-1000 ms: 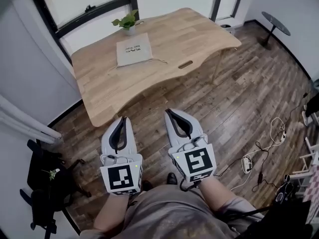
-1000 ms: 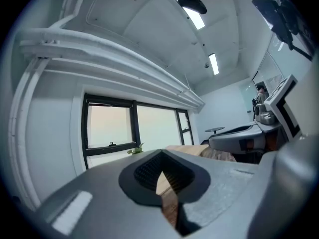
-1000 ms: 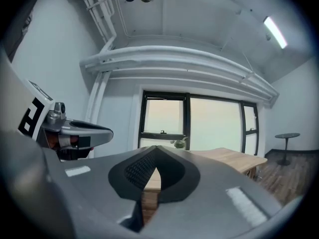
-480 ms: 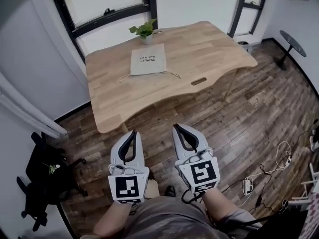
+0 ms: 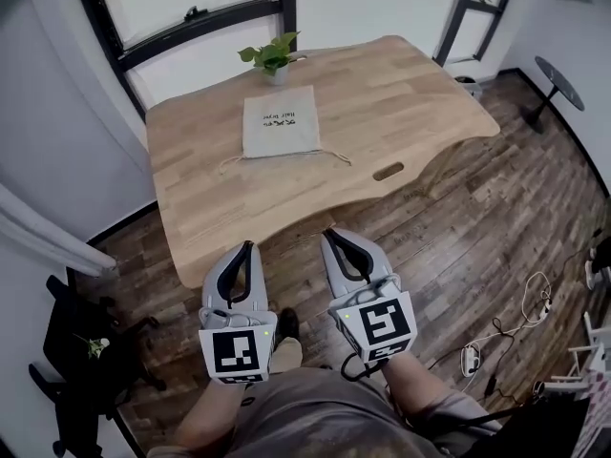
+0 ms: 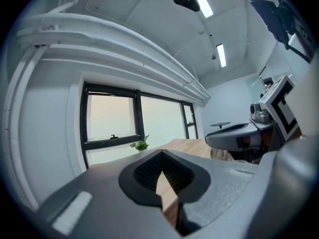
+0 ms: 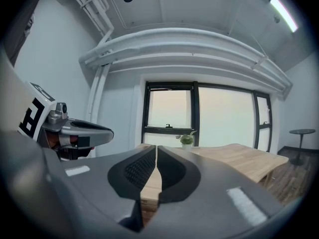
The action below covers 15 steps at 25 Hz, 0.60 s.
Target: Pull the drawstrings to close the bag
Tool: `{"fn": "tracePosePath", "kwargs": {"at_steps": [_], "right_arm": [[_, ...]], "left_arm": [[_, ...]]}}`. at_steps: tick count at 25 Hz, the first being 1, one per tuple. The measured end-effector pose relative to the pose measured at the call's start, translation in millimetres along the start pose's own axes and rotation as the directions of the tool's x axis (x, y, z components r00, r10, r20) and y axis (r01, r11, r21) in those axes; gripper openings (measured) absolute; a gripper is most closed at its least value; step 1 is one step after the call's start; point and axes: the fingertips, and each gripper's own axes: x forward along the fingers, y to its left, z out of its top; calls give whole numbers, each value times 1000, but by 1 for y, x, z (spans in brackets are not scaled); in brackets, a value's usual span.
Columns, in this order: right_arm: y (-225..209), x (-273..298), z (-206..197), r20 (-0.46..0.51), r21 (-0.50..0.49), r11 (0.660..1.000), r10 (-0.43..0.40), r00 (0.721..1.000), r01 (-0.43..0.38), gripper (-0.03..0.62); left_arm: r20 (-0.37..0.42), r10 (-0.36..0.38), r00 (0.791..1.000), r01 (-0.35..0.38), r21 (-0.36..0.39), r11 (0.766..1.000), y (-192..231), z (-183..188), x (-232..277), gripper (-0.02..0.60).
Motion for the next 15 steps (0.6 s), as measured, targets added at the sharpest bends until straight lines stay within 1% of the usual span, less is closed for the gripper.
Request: {"fn": "tracePosePath", "kwargs": {"at_steps": [7,15], "right_arm": [[-25,69,8,-20,-7,999,-35,999,35,40],[-42,129,19,-11,-19,997,-74,997,73,40]], "left_arm": [[-6,-28,1000,28,-11,1000,46,-5,65,0],[15,-47,999,47,-10,999,88,-6,114,1]]}}
